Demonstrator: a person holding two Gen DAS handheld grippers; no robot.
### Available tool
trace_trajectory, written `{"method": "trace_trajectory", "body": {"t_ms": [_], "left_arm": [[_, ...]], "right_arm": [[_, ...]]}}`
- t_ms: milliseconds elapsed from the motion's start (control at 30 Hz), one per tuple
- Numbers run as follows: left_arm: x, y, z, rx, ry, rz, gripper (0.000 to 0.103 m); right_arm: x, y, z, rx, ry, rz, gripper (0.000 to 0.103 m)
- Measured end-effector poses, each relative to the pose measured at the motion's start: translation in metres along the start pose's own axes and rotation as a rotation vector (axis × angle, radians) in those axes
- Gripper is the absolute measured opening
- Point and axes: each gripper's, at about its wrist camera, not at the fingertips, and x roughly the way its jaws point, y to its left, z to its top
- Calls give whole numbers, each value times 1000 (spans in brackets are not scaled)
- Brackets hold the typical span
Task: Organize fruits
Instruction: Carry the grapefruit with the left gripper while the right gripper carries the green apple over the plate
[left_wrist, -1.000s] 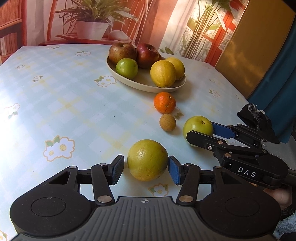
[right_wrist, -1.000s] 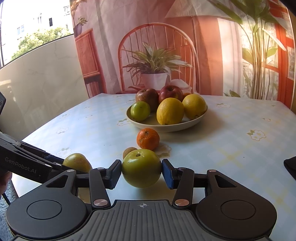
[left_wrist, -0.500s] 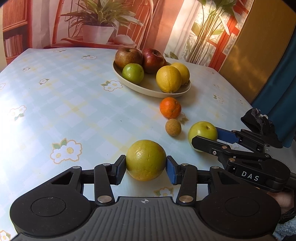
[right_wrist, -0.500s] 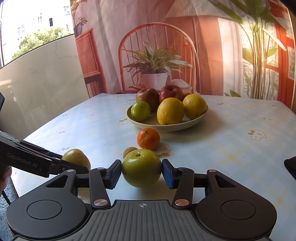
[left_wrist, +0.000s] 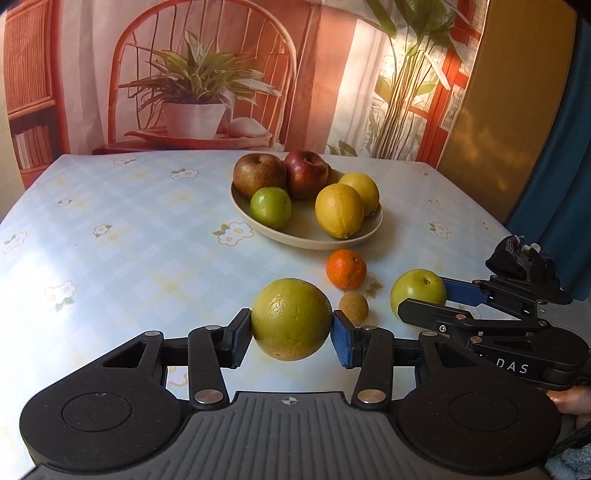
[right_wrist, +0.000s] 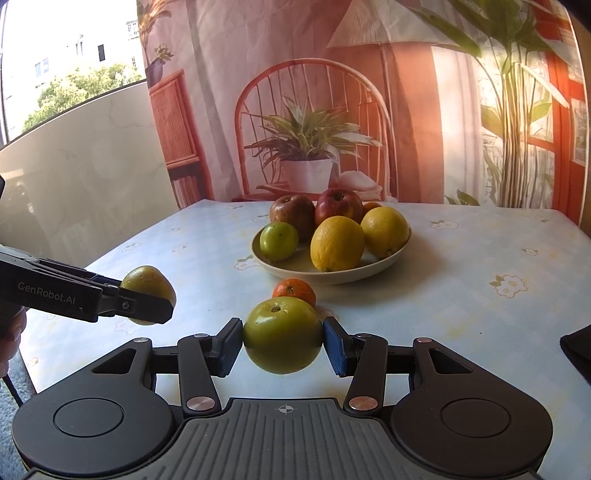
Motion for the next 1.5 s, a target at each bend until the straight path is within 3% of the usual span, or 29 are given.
{"method": "trace_trajectory", "body": {"t_ms": [333, 600, 1000, 1500], "left_arm": [[3, -7, 64, 102, -122, -12, 48], [55, -7, 106, 111, -105, -33, 48], [125, -6, 114, 140, 15, -45, 48], [135, -2, 116, 143, 26, -78, 49]], "right_arm": [[7, -21, 62, -32, -72, 9, 44], [34, -45, 105, -71, -87, 1, 44], [100, -102, 131, -39, -31, -51, 44], [159, -120, 137, 3, 62, -63, 44]]}}
